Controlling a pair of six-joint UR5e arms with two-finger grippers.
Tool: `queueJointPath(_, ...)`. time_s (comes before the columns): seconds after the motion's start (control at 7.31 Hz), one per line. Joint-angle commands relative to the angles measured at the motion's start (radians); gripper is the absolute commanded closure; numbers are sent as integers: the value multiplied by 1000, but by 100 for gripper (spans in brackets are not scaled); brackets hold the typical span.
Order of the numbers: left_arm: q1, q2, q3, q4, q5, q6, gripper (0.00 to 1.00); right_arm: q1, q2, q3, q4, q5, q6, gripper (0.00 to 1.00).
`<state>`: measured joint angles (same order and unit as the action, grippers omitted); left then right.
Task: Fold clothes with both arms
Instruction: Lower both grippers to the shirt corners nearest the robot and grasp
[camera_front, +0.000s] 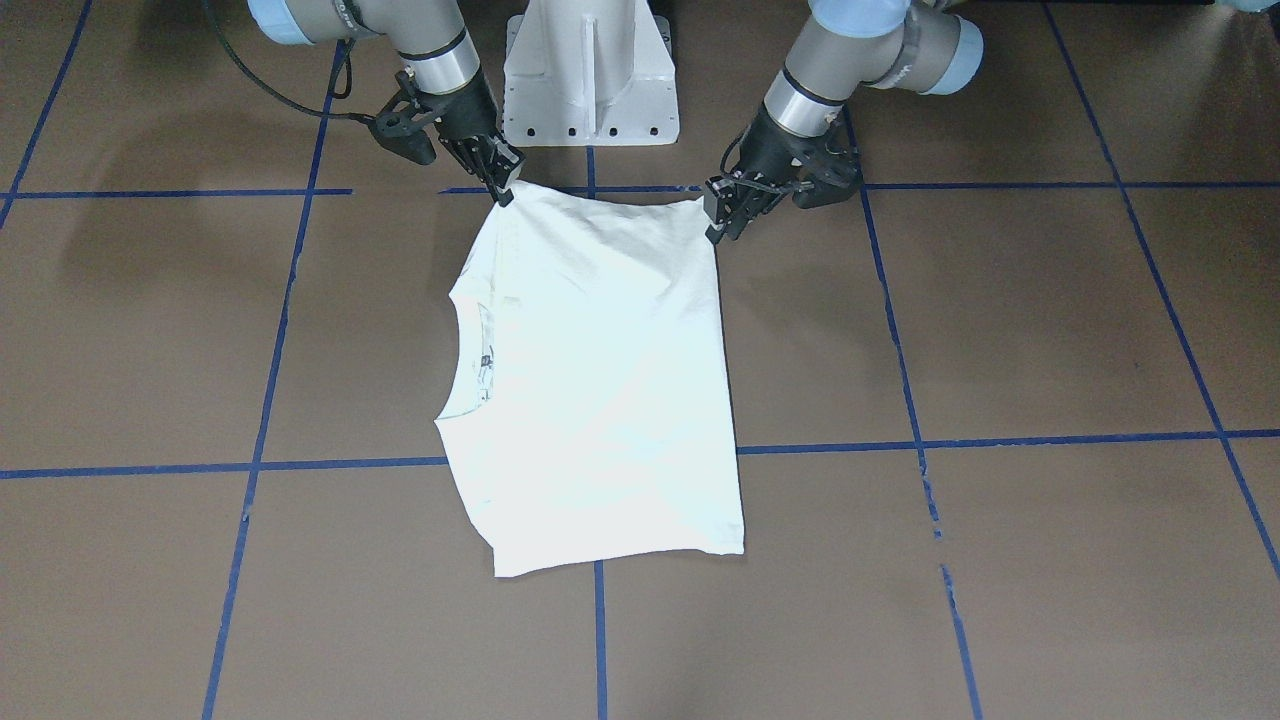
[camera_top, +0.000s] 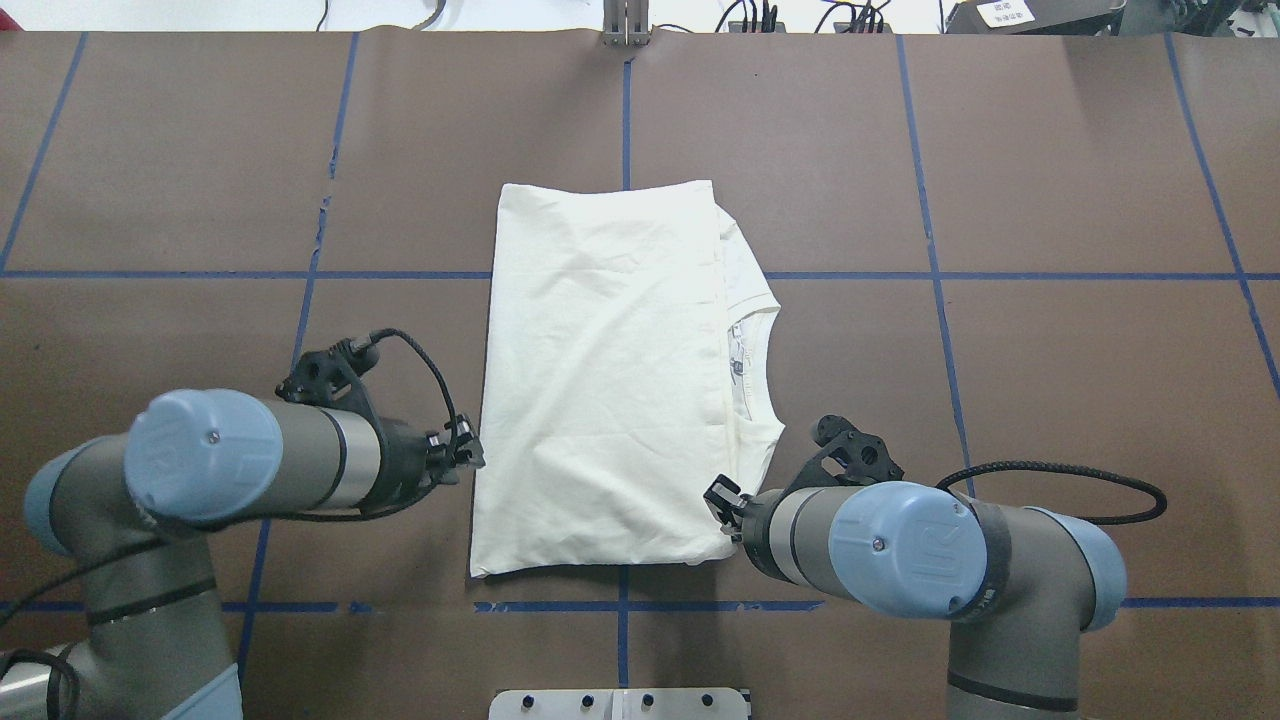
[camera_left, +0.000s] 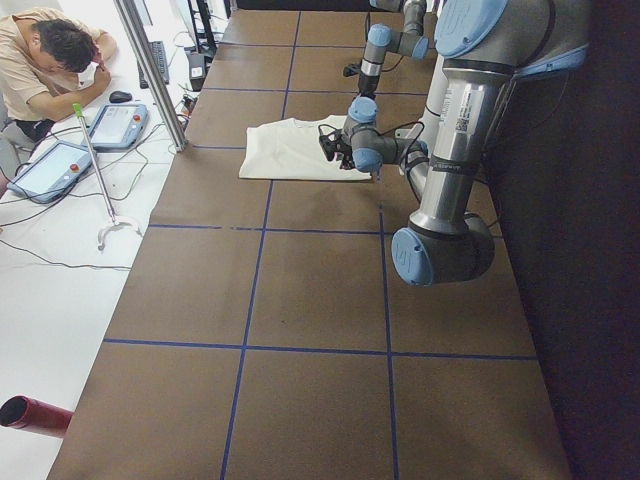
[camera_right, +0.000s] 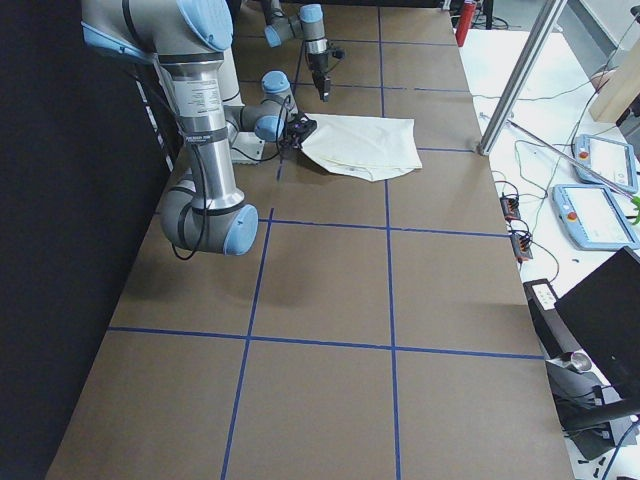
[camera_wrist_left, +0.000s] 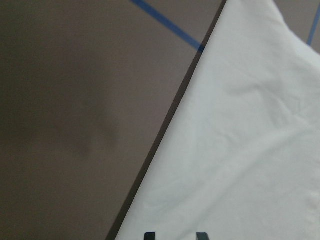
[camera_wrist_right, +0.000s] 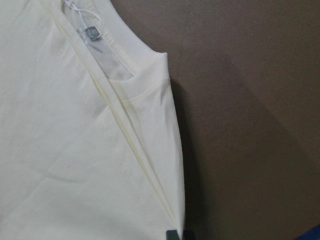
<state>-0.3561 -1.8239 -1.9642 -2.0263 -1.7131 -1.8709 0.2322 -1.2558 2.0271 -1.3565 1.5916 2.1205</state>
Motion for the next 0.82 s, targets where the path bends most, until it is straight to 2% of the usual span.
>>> queueJointPath(0.0,106,14,-5,30,32,-95,50,-1,-1,-1,0,-1,-1,100)
queueJointPath(0.68,149,3,21,43,35,-103,51,1,-1,1,-1,-2,-1,100)
